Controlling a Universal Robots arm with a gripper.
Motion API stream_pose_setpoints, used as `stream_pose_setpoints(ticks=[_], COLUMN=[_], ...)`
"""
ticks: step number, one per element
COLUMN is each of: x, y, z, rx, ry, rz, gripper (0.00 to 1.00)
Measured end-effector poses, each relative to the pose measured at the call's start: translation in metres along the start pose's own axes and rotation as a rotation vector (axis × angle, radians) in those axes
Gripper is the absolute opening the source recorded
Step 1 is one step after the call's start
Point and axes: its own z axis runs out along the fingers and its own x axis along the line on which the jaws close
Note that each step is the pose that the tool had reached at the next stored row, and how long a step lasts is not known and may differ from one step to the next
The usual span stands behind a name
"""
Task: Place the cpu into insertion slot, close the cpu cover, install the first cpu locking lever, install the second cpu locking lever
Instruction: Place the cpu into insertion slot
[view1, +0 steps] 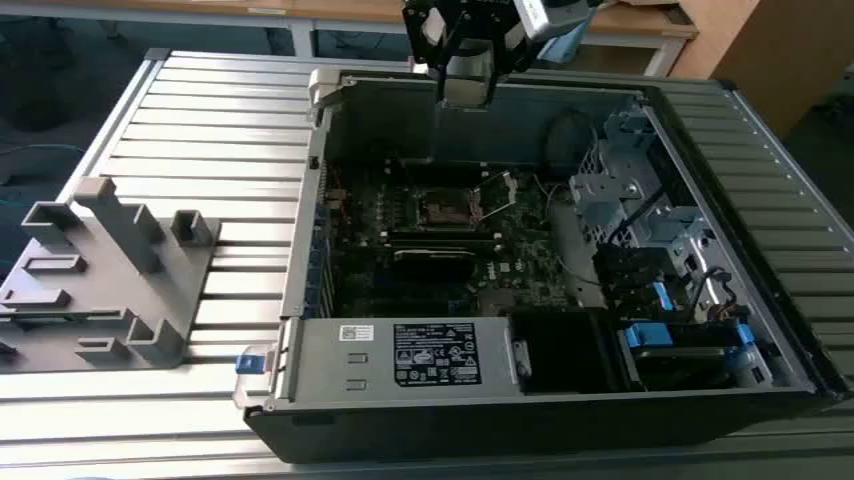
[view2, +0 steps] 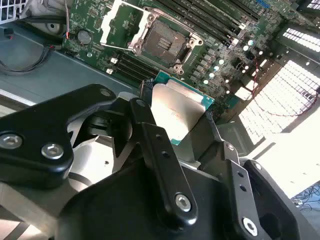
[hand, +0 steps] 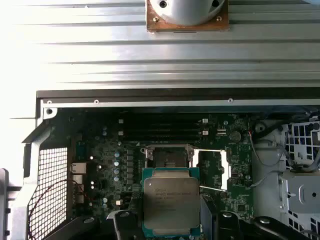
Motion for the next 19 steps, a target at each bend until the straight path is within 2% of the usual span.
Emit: stream_pose_setpoints(ticks=[10, 19], x=[0.0, 0.0], y=[0.0, -0.0003], z=[0.0, 0.0032], rx=[0.0003, 0.0006], ry=[-0.0002, -0.0001], rz=[0.0, 0.0], gripper=[0.54, 0.54])
